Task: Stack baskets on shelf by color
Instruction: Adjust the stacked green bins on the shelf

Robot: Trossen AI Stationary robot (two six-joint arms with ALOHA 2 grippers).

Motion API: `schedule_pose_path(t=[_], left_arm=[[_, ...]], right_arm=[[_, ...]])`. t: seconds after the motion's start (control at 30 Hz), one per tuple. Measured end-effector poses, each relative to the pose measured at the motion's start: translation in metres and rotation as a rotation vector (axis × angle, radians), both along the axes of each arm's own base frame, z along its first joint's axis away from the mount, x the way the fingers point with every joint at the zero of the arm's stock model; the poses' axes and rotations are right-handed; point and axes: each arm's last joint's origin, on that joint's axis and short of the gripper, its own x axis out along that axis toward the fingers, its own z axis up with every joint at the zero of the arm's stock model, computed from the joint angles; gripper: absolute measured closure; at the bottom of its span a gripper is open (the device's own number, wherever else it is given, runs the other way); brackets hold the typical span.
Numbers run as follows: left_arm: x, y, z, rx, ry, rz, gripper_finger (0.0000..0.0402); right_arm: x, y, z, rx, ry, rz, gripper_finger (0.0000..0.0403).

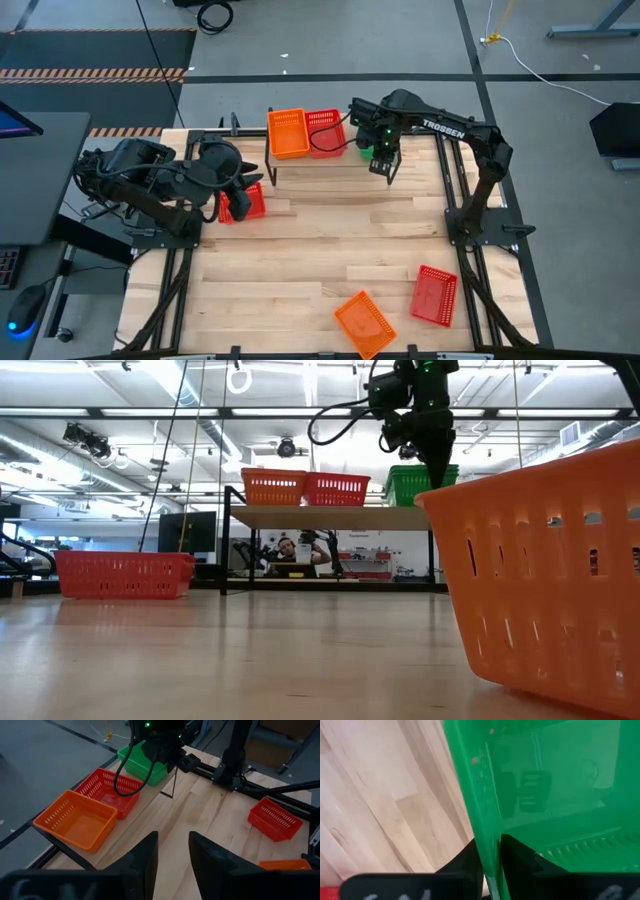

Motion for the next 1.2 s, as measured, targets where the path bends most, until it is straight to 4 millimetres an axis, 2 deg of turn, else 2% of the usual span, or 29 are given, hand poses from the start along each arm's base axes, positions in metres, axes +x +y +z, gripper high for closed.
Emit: schedule_pose_path(t=[0.23,0.53,0.77,1.2], left_arm=[[0.0,0.0,0.0,0.003,0.001,-0.002,0.0285],[0.0,0.0,0.0,0.002,0.001,-0.001,0.0285],[0.0,-0.0001,0.0,0.002,0.001,-0.001,0.0285],[0.0004,0.0015,0.0,-0.003,-0.002,0.01,0.0285]], right_arm=[[0.0023,-0.0002,0.0006,-0.011,-0.021,0.08,0.036],[0.0023,0.0001,0.0006,-0.018,-0.012,0.193,0.0354],[0.0016,-0.0006,0.0006,-0.047,0.016,0.289,0.0335],[0.0014,-0.0017,0.0006,-0.077,0.036,0.296,0.0335]])
